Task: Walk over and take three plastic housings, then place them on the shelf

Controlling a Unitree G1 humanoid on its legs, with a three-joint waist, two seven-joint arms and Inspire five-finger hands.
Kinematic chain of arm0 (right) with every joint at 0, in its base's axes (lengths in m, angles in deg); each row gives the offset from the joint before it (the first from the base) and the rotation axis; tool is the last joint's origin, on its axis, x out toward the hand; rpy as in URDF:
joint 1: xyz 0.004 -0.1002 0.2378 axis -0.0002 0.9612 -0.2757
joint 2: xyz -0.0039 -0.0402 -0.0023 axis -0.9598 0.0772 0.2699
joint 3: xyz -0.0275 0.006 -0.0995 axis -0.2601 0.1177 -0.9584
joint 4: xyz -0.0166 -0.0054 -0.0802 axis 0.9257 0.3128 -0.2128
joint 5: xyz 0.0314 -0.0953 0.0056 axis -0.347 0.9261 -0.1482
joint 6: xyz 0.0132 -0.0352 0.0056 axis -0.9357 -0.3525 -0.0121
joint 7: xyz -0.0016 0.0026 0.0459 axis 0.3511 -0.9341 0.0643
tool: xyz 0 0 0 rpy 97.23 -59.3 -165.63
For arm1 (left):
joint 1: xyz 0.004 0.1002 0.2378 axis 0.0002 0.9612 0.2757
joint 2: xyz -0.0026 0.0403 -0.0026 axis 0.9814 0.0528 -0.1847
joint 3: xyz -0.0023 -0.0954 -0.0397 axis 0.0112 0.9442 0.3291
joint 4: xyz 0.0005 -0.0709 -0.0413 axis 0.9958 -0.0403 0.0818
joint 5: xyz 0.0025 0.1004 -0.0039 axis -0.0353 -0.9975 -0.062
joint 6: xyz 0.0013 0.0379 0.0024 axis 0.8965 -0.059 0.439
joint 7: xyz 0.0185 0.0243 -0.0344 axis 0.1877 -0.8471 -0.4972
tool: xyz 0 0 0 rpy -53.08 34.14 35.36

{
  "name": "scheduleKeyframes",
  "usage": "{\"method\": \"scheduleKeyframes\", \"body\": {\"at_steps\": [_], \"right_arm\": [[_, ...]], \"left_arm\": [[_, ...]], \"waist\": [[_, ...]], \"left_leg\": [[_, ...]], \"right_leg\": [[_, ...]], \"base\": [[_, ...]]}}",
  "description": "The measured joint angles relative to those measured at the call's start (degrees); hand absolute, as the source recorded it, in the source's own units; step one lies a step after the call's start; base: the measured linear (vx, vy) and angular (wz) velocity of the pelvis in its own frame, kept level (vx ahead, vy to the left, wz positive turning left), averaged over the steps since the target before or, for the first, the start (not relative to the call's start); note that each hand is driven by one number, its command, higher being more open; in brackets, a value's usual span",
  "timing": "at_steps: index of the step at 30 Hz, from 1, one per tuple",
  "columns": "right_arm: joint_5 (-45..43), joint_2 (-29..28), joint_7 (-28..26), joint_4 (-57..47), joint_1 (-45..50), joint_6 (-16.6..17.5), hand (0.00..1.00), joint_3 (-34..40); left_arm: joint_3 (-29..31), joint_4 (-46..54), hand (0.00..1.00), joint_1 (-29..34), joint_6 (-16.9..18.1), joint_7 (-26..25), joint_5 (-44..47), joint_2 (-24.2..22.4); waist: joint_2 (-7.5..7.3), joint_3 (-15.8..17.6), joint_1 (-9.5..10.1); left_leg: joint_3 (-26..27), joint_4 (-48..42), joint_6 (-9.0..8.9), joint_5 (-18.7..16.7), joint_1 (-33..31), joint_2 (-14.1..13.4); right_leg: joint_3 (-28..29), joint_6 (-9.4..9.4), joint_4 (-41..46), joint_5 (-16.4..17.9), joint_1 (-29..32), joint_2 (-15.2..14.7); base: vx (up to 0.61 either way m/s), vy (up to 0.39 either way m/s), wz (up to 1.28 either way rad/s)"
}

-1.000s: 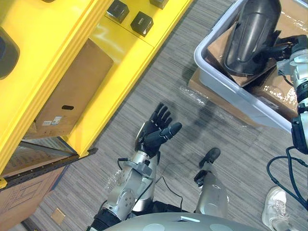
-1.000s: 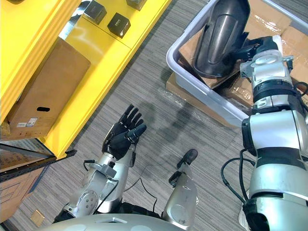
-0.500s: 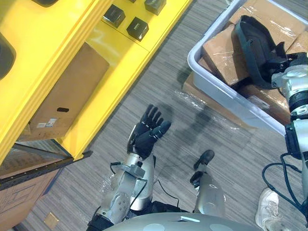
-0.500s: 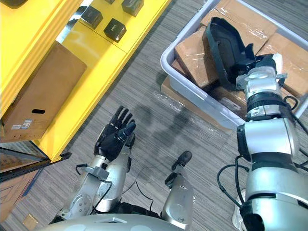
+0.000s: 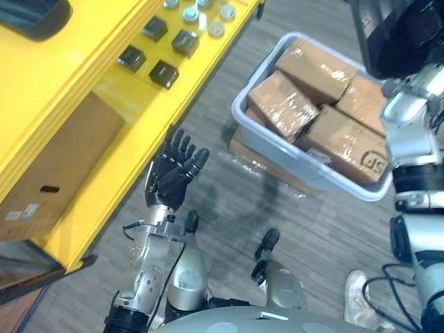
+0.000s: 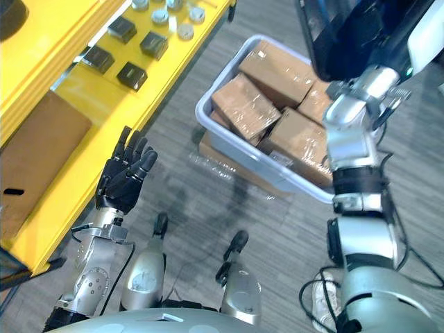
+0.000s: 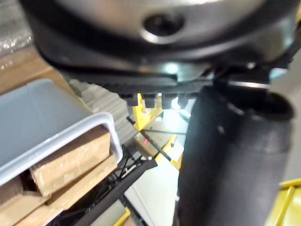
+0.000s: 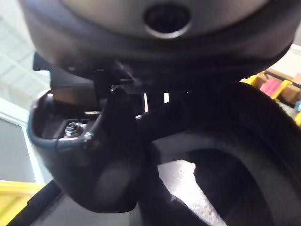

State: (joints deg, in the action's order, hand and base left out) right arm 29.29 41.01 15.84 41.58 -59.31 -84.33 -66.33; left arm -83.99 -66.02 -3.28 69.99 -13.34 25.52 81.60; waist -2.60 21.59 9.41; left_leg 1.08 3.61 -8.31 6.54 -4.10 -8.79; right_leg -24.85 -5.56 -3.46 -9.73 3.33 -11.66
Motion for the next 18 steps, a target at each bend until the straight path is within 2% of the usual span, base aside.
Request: {"method": "scheduleKeyframes", "body": {"at_steps": [2,5,6,10,14,18], "right_arm": [[3.87,-3.87,-0.44,-2.42,5.14,2.13,0.00,0.23],[5.75,-7.56,-2.18,-4.43,8.76,3.68,0.00,0.02],[6.05,-9.80,-3.85,-6.11,11.18,4.50,0.00,-1.13],[5.92,-13.23,-6.10,-9.45,16.05,6.14,0.00,-2.89],[5.27,-17.99,-6.52,-13.37,22.28,8.43,0.00,-5.57],[2.99,-19.98,-6.59,-15.00,24.41,10.93,0.00,-9.75]], "left_arm": [[-0.55,0.39,1.00,-1.78,-4.34,1.83,0.54,-0.97],[-1.85,1.24,1.00,-5.03,-7.64,2.32,1.03,-1.68],[-3.14,1.24,1.00,-7.36,-8.64,2.29,2.64,-2.20],[-5.10,1.24,1.00,-10.50,-8.58,2.03,3.02,-3.30],[-7.80,1.24,1.00,-12.60,-8.08,0.64,4.56,-4.28],[-10.96,1.15,1.00,-13.65,-8.11,-0.61,4.21,-4.28]], "waist": [[-0.90,-2.78,-0.45],[-0.74,-3.60,-0.81],[-0.16,-4.56,-1.73],[0.68,-6.38,-3.14],[1.18,-10.03,-5.02],[1.25,-11.70,-5.60]], "left_leg": [[1.03,1.07,-0.09,-0.08,1.74,0.21],[2.13,1.07,-0.17,-0.15,3.30,0.20],[2.62,1.08,-0.25,-0.25,3.99,0.19],[3.93,1.09,-0.38,-0.68,5.56,0.10],[5.50,1.10,-0.29,-1.33,6.72,0.00],[6.77,1.10,-0.31,-1.65,7.43,-0.26]], "right_leg": [[0.01,-0.23,-0.82,-0.13,-1.10,-0.13],[0.03,-0.27,-0.91,-0.16,-2.30,-0.15],[0.11,-0.27,-0.91,-0.15,-2.78,-0.16],[0.87,-0.30,-0.98,-0.14,-3.66,-0.10],[1.84,-0.32,-1.06,-0.09,-3.70,0.00],[2.62,-0.51,-1.38,0.09,-3.53,0.29]], "base": [[0.09,0.004,-0.11],[0.06,-0.005,-0.12],[0.01,-0.007,-0.08],[-0.01,-0.007,-0.17],[-0.02,-0.004,-0.19],[-0.04,-0.008,-0.18]]}}
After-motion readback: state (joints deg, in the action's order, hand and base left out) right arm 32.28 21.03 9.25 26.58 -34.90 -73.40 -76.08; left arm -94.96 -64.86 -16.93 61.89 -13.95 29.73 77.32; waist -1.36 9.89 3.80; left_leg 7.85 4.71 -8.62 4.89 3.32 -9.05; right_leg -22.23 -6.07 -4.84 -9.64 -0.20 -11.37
